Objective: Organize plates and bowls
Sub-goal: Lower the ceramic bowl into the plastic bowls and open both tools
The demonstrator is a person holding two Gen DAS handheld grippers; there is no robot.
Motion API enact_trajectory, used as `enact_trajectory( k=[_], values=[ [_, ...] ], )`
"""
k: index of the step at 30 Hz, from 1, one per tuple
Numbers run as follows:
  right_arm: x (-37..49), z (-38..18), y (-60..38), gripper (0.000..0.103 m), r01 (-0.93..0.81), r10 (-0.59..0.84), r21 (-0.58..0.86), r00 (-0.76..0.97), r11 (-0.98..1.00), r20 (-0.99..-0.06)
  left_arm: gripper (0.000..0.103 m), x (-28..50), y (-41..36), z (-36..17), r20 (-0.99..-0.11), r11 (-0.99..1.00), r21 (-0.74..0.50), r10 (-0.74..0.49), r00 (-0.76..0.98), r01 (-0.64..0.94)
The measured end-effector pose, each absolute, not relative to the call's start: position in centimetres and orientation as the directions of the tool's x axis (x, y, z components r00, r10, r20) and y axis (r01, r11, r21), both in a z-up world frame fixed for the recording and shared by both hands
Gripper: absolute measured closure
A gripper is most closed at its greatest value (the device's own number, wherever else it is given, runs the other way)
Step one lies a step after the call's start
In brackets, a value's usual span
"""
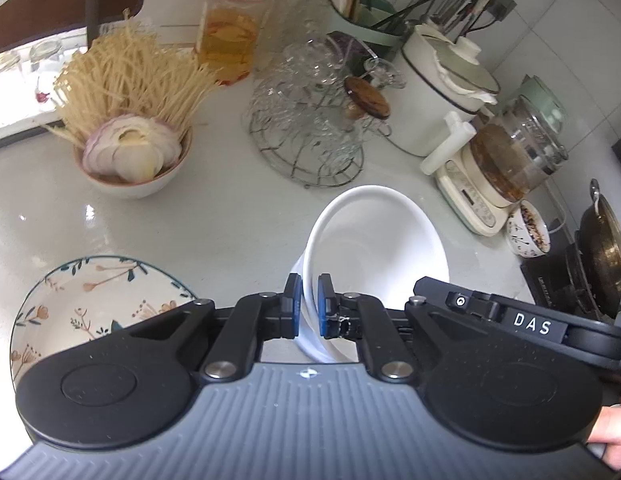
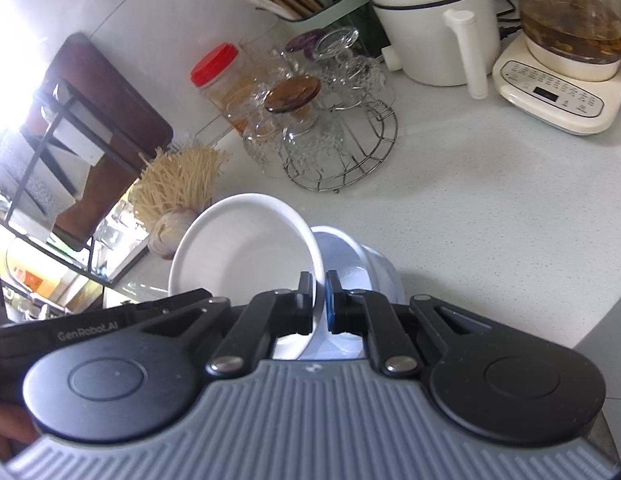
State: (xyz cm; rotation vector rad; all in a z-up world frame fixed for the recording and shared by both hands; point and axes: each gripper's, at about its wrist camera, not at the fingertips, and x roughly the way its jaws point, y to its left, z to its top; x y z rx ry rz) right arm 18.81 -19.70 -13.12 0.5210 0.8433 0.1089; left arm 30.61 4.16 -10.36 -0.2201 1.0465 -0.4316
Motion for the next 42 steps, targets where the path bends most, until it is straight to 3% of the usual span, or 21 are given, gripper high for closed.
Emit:
enact_trajectory(
  k=[16,25,27,28,29,30,32,34,42],
  values=[
    [20.0,-13.9,-18.6,0.092,0.101,0.182,0.322,0.65,0.941,-0.738,0.093,31.5,3.1,-13.1,-0.805,0.895,-0.4,-0.445,0.391,0.195],
    [20.7,-13.9,-19.2,0.092,0.102,0.173,0.316,0.661,0.943,-0.73,0.092,32.2,1.8,-13.8,-0.824,0.906,-0.376,-0.423,0.377,0.194],
    [20.9,-13.8,-19.3,0.091,0.097,0.175,0.315,0.663,0.944,-0.728,0.091,32.4,1.9,-13.9,-0.832,0.911,-0.371,-0.412,0.372,0.179],
    [21.0,-13.7,-19.5,0.091,0.096,0.18,0.321,0.665,0.942,-0.725,0.083,32.5,1.9,-14.0,-0.834,0.912,-0.372,-0.41,0.37,0.172],
    [21.0,-13.8,-19.7,0.086,0.099,0.184,0.33,0.667,0.939,-0.722,0.069,32.6,2.1,-14.0,-0.835,0.913,-0.374,-0.408,0.369,0.165],
    [21.1,-13.7,-20.0,0.08,0.101,0.191,0.344,0.672,0.934,-0.715,0.062,32.6,2.1,-14.0,-0.836,0.916,-0.37,-0.402,0.373,0.157],
    [20.9,-13.4,-20.5,0.055,0.101,0.205,0.374,0.693,0.922,-0.692,0.058,32.5,2.3,-13.8,-0.835,0.922,-0.357,-0.388,0.39,0.153],
    [20.8,-13.1,-20.6,0.045,0.091,0.205,0.379,0.714,0.921,-0.669,0.058,32.6,2.4,-13.7,-0.834,0.923,-0.358,-0.384,0.397,0.14],
    [22.4,-15.6,-21.7,0.045,0.135,0.202,0.372,0.647,0.918,-0.735,0.05,32.5,2.1,-14.1,-0.841,0.924,-0.364,-0.38,0.386,0.118]
  ],
)
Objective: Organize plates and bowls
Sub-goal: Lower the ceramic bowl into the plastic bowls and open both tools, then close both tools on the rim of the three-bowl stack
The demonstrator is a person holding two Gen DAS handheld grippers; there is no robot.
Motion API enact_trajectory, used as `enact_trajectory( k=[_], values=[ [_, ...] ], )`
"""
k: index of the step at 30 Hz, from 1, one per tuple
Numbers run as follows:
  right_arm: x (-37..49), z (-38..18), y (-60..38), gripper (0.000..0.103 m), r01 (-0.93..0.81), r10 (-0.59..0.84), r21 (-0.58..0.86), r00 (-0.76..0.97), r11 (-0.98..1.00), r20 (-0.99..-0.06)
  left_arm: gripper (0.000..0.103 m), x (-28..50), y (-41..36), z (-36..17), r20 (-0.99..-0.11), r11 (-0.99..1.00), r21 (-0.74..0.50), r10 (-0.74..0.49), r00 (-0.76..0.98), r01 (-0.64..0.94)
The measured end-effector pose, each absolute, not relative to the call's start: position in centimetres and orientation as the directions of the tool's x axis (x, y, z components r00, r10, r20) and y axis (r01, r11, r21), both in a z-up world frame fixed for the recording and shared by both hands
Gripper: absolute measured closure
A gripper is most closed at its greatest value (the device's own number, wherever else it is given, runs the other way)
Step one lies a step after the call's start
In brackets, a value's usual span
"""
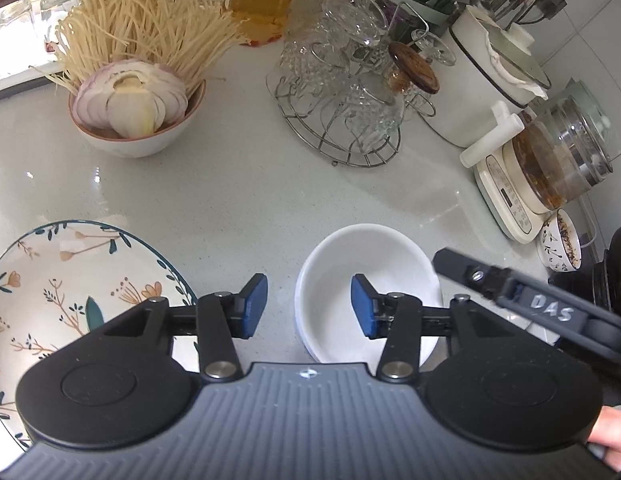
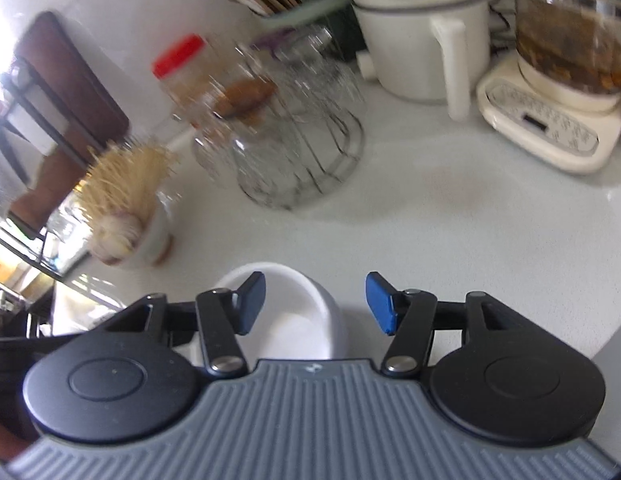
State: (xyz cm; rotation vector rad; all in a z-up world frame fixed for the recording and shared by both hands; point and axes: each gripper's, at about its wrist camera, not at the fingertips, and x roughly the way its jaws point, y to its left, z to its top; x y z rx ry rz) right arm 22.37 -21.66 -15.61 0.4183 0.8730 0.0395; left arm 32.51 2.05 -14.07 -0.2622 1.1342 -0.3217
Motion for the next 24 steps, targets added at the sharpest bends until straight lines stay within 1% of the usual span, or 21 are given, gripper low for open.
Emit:
enact_trajectory(
  k=[4,6,8,9,11,16,24],
  values=[
    [22.7,-17.4,-22.7,0.045,0.167,0.259,0.433,0.597,0.886,-0.759,0.05,32.4,1.7,-14.3,-0.844,0.924,-0.366,-0.38,0.379,0.111],
    [22.8,-18.3,-22.9,0.047,0.179,0.286,0.457,0.571,0.871,-0.769,0.05,32.3,1.5,-14.3,-0.844,0.924,-0.367,-0.38,0.377,0.11],
    [22.8,-19.0,-23.0,0.056,0.182,0.322,0.484,0.546,0.856,-0.774,0.05,32.3,1.3,-14.3,-0.845,0.924,-0.366,-0.379,0.376,0.11],
    [22.8,-19.4,-23.1,0.057,0.187,0.341,0.501,0.534,0.845,-0.773,0.05,32.2,1.3,-14.4,-0.846,0.924,-0.366,-0.379,0.375,0.109],
    [22.8,-20.0,-23.0,0.065,0.192,0.371,0.525,0.514,0.829,-0.773,0.05,32.2,1.1,-14.4,-0.848,0.925,-0.364,-0.378,0.371,0.11],
    [22.7,-20.9,-23.0,0.076,0.201,0.412,0.554,0.479,0.808,-0.775,0.05,31.9,0.1,-14.4,-0.85,0.921,-0.372,-0.389,0.356,0.118],
    [22.3,-21.4,-23.8,0.078,0.213,0.439,0.589,0.486,0.779,-0.756,0.05,31.9,-0.6,-14.7,-0.861,0.93,-0.352,-0.366,0.353,0.106]
  ],
)
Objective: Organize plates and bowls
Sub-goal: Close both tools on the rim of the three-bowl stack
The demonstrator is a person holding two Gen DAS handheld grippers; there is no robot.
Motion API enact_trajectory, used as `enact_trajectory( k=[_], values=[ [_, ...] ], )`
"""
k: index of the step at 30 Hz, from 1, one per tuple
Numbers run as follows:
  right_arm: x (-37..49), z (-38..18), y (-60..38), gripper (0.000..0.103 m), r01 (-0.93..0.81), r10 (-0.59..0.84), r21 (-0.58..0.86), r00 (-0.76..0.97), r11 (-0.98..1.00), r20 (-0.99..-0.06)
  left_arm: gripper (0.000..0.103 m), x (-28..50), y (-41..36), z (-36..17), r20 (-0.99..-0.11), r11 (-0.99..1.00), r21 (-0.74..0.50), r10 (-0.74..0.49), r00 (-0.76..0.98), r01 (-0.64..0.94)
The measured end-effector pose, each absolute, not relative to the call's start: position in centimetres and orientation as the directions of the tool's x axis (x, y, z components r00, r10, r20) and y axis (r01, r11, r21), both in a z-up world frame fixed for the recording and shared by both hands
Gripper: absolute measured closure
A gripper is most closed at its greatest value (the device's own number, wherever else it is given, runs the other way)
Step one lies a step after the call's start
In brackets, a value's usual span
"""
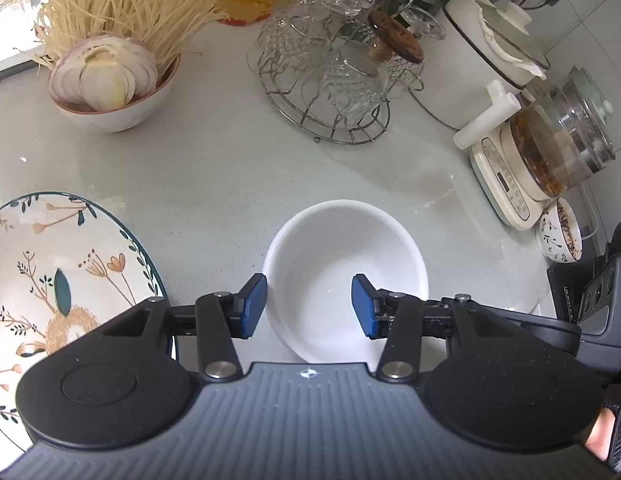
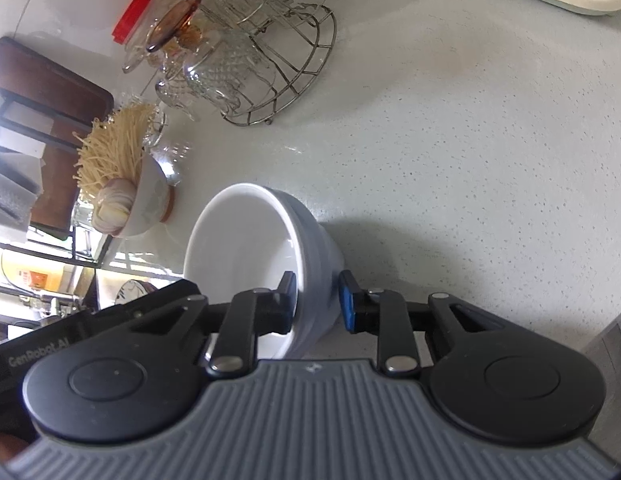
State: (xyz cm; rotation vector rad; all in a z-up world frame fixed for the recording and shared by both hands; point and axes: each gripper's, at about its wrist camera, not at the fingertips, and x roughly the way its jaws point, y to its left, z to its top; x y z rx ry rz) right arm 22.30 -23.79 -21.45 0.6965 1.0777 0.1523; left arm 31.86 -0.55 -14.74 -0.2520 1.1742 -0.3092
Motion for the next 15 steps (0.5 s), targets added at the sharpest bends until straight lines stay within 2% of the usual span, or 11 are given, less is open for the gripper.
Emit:
enact_trajectory(
  k=[5,15],
  values=[
    [22.3,-21.8,-24.3,0.087,0.222,0.449,0.602,0.484,0.767,-0.751,0.05,32.1,-0.8,-15.3,-0.875,0.937,-0.336,-0.347,0.339,0.092],
    [22.1,-21.8,-24.9,0.088,0.215,0.456,0.607,0.484,0.765,-0.747,0.05,32.4,-2.2,-16.6,-0.897,0.944,-0.317,-0.331,0.294,0.095]
  ],
)
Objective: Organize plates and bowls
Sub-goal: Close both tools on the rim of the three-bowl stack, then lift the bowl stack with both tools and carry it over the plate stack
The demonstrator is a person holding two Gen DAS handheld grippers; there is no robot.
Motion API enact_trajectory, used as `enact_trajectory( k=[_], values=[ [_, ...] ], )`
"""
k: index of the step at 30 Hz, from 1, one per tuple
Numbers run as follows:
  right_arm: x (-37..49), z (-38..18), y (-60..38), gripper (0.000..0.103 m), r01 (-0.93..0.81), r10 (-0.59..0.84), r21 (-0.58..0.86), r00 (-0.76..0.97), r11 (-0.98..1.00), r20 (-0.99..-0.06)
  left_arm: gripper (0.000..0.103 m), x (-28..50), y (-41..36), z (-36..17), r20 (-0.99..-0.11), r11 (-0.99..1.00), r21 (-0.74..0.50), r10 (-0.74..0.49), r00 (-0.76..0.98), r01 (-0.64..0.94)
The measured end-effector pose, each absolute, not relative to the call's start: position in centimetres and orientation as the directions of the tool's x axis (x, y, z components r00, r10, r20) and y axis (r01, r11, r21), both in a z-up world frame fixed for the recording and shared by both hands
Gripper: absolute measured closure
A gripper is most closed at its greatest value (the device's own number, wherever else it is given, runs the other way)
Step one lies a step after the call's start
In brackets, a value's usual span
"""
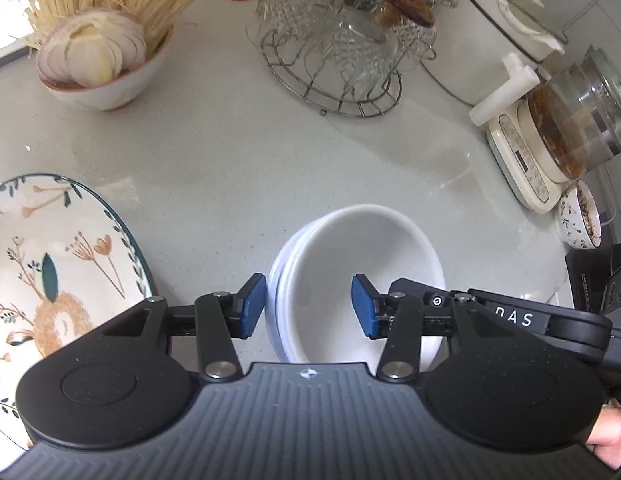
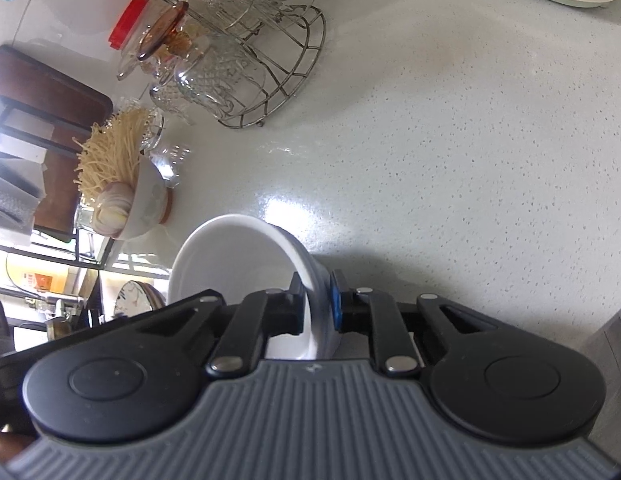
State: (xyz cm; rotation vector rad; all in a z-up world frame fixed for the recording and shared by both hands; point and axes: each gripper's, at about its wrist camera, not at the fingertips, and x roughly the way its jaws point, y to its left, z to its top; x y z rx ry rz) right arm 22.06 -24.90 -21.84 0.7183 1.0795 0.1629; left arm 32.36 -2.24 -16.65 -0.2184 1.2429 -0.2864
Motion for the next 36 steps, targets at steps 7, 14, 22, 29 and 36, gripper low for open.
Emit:
enact_trajectory(
  k=[7,14,22,29,36],
  values=[
    [22.1,-21.9,-24.9,0.088,0.207,0.462,0.611,0.485,0.764,-0.743,0.054,32.4,-2.5,-17.7,-0.91,0.949,-0.302,-0.315,0.268,0.088],
    [21.9,-21.9,-25.1,0.087,0.205,0.464,0.614,0.489,0.762,-0.739,0.076,32.7,-2.3,-18.2,-0.918,0.959,-0.273,-0.283,0.279,0.073],
    [21.8,-21.6,-24.9,0.087,0.207,0.46,0.612,0.491,0.763,-0.74,0.084,32.6,-1.6,-17.7,-0.908,0.956,-0.285,-0.292,0.301,0.069],
    [21.3,-19.8,-24.9,0.087,0.196,0.445,0.614,0.528,0.765,-0.723,0.084,32.4,-1.1,-15.5,-0.888,0.948,-0.301,-0.319,0.332,0.106],
    [20.7,-17.2,-24.7,0.087,0.175,0.418,0.602,0.57,0.779,-0.707,0.083,32.3,-1.0,-12.8,-0.87,0.937,-0.311,-0.348,0.349,0.158]
  ],
)
